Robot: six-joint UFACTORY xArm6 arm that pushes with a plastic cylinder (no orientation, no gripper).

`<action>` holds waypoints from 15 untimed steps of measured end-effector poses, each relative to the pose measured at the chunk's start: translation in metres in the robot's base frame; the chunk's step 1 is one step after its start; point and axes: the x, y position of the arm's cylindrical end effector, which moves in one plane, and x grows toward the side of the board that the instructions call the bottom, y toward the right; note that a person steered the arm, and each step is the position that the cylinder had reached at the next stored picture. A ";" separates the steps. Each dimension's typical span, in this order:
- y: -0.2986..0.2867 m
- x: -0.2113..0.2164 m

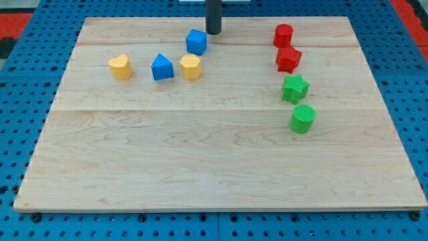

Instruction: Place the heart and triangle bottom of the hexagon to form a vertical line

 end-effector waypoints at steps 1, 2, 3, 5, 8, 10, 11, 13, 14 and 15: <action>-0.032 -0.016; -0.072 -0.005; -0.079 0.032; -0.091 0.102; -0.104 0.189; -0.123 0.199; -0.081 0.199; -0.073 0.177; -0.104 0.140; -0.119 0.101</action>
